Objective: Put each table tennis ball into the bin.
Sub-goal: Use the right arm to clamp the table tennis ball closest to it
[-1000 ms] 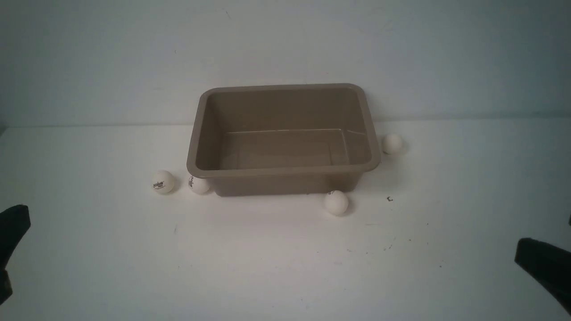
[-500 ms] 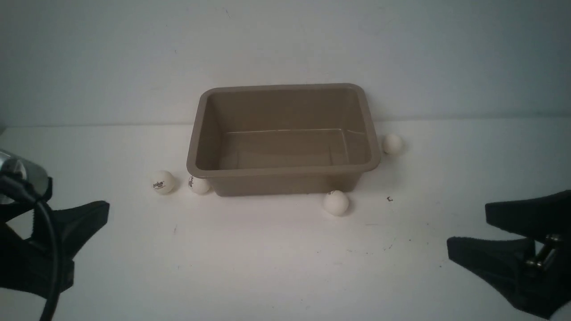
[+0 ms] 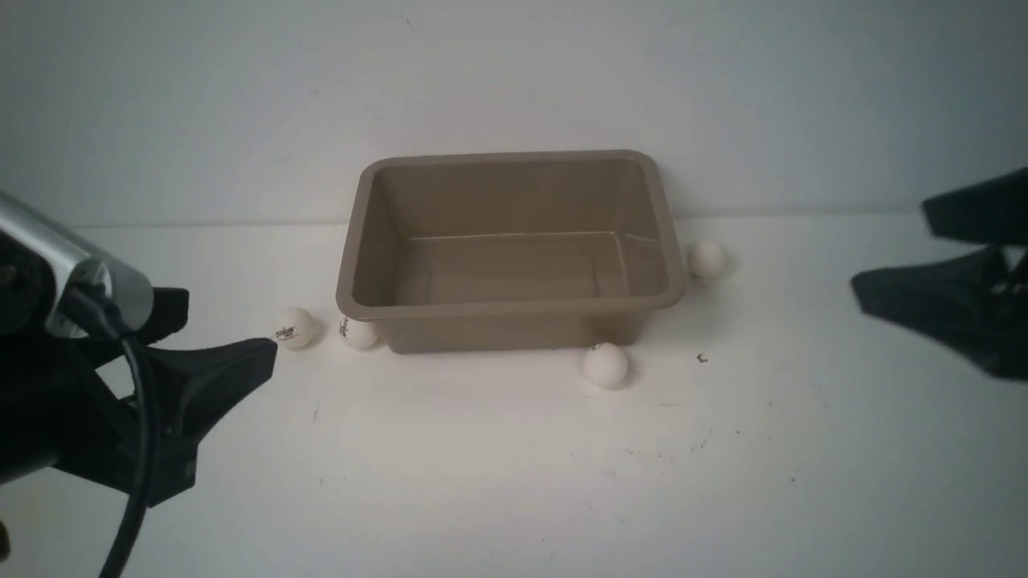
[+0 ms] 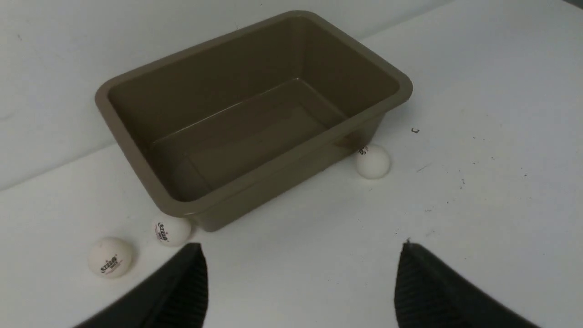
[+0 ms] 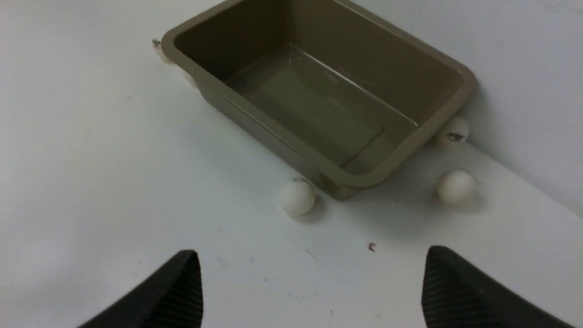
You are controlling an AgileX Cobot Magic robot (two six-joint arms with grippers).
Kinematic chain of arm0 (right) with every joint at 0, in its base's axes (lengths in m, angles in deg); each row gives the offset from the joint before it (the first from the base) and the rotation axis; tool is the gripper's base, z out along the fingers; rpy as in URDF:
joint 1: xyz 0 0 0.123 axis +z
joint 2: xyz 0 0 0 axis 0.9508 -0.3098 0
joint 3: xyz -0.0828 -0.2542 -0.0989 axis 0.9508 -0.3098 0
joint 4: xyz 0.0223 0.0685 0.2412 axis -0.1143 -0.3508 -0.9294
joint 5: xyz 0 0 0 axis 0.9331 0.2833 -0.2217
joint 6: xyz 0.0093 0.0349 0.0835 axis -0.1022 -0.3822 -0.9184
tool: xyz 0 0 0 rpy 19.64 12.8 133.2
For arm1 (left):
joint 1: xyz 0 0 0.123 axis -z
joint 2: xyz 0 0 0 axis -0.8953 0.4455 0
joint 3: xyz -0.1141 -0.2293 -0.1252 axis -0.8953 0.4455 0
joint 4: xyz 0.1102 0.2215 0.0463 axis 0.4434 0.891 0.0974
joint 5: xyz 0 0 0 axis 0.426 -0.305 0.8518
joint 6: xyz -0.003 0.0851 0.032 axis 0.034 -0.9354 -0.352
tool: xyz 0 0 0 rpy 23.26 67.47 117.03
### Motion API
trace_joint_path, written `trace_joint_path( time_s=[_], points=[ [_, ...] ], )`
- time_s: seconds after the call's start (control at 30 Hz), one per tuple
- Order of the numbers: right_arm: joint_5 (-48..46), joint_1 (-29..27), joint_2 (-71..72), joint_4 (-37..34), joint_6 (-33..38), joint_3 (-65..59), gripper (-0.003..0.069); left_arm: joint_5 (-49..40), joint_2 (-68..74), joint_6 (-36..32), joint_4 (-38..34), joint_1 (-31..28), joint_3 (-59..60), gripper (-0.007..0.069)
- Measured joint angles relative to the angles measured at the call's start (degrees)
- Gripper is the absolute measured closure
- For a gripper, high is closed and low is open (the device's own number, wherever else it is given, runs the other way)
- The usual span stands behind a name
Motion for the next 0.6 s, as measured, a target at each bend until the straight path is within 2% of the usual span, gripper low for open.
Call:
trace_joint_path(
  time_s=[0.1,0.2,0.4,0.47,0.6],
  points=[
    [-6.7,0.0,0.0,10.0,-10.4,6.4,0.0071,0.0,0.0,-1.0,-0.4,0.0,0.0,0.0125],
    [-9.5,0.0,0.0,12.2,-13.3,9.3,0.0071,0.1,0.0,-2.0,-0.6,0.0,0.0,0.0125],
    [-14.1,0.0,-3.8,5.4,-14.1,11.1,0.0071,0.5,0.1,-4.1,-1.0,0.0,0.0,0.0125],
    [-14.1,0.2,-5.8,3.4,-13.5,11.1,0.0071,0.6,0.1,-4.4,-1.1,0.0,0.0,0.0125],
    [-9.9,4.0,-14.6,0.6,-10.0,11.1,0.0071,0.8,0.2,-4.7,-1.1,0.0,0.0,0.0125]
  ],
)
